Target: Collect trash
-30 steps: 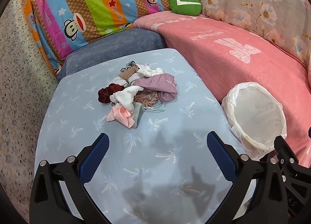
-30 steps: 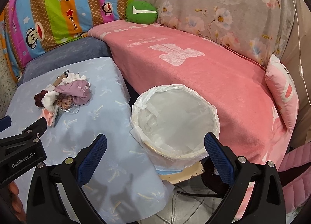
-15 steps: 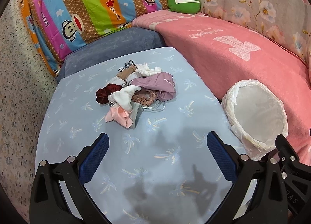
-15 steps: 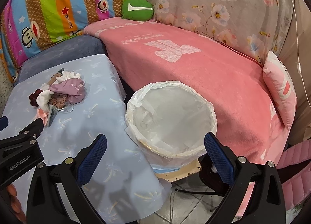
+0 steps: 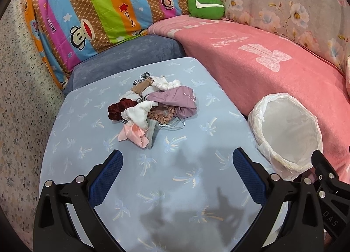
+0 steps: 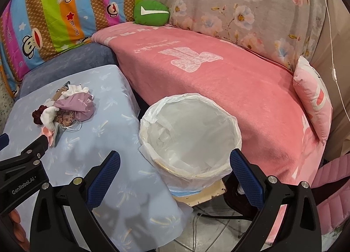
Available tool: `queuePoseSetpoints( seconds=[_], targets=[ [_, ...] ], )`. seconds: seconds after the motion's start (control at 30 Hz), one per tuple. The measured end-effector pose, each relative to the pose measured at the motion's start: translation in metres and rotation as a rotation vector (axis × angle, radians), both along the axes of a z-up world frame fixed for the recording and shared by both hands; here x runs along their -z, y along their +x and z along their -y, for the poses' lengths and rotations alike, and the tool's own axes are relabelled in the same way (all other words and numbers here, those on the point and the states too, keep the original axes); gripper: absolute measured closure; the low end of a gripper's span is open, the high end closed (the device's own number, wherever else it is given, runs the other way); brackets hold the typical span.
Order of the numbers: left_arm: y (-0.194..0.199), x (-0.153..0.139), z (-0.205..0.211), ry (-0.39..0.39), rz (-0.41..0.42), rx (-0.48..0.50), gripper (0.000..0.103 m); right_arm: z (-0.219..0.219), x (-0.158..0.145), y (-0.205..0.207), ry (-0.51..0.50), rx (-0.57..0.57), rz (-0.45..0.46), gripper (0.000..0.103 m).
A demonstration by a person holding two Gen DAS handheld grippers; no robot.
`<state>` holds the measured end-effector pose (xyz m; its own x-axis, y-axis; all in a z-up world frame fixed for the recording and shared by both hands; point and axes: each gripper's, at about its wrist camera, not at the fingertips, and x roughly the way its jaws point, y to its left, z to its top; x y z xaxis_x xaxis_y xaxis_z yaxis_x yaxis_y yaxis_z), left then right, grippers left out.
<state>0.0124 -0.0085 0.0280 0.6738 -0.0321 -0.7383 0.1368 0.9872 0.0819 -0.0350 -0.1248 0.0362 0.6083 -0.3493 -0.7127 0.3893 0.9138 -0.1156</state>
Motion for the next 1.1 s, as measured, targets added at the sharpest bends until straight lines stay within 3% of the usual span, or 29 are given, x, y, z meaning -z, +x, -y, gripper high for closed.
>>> queuePoseSetpoints(
  seconds=[1.1],
  targets=[
    [0.0024, 0.0012, -0.0088, -0.046, 0.007, 0.018, 0.007, -0.0068, -0.008, -0.001, -0.009, 0.013, 0.016, 0.005]
  ],
)
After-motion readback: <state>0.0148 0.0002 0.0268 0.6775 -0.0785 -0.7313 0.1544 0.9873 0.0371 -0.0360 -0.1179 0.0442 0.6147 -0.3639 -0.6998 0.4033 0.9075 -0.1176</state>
